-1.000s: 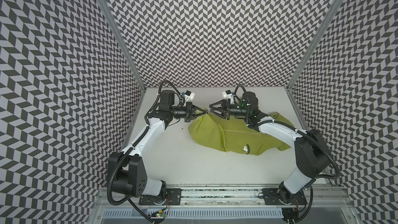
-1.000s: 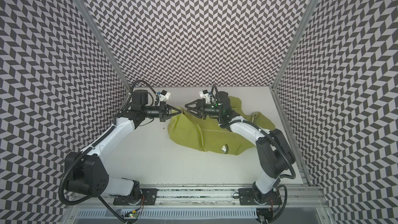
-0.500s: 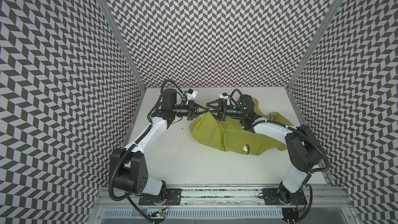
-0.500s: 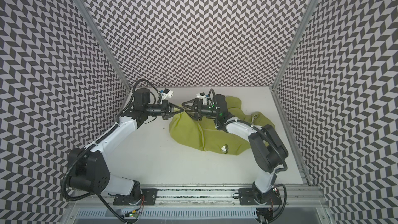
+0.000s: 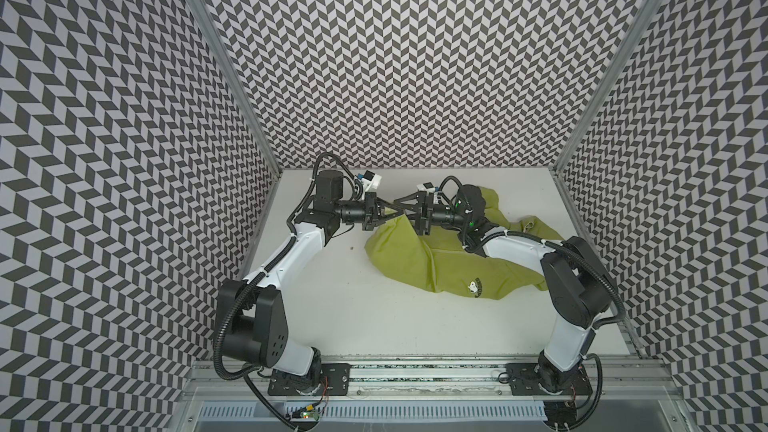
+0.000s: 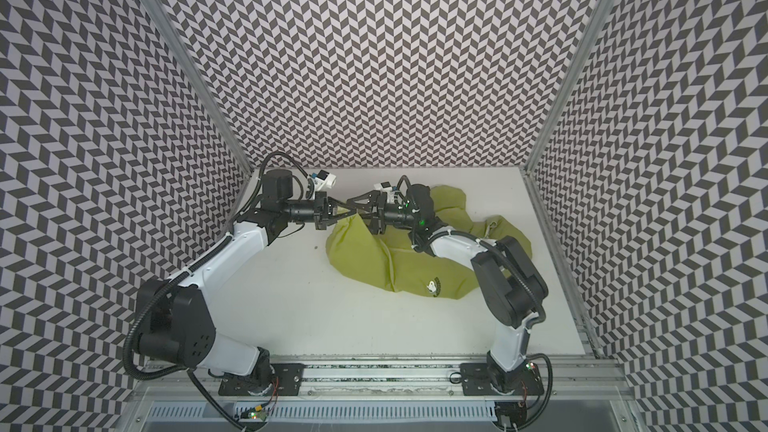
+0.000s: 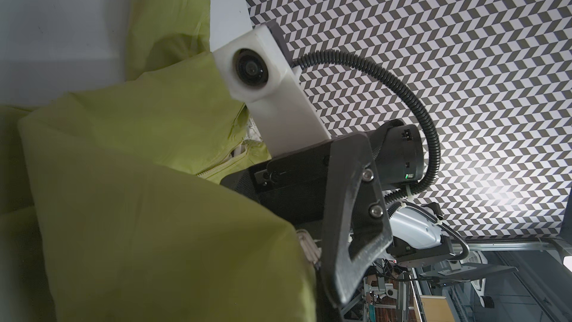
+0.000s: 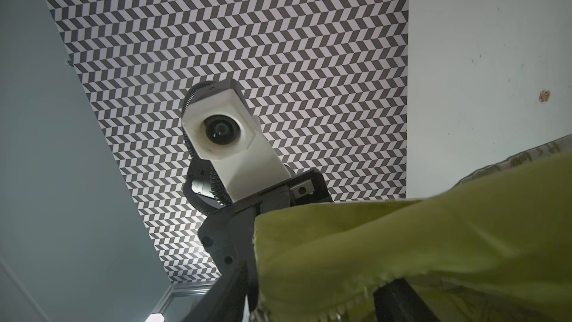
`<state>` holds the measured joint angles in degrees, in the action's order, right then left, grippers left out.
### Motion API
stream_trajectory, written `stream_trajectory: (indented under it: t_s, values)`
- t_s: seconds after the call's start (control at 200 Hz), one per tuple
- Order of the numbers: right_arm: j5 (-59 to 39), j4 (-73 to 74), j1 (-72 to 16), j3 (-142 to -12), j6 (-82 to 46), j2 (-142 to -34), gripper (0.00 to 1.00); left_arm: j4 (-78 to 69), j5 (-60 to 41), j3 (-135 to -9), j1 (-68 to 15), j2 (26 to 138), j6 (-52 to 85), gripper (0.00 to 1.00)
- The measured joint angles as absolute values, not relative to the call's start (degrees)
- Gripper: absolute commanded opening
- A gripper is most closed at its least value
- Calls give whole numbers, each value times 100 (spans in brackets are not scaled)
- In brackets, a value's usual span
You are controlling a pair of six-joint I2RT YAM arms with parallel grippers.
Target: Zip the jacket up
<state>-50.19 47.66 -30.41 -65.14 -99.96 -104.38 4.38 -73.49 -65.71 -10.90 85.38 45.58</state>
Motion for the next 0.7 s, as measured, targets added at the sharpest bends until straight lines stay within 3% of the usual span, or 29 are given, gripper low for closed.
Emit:
stream_trajectory:
  t_s: [0.255, 0.701]
  values:
    - [-5070, 5092, -3013, -6495, -10326, -10468, 66, 668, -7321, -6722, -1094, 8565, 4346, 0]
    - [-4969, 5822, -2738, -6425, -10809, -10551, 51, 840, -7301, -6722, -1081, 8565, 4244, 0]
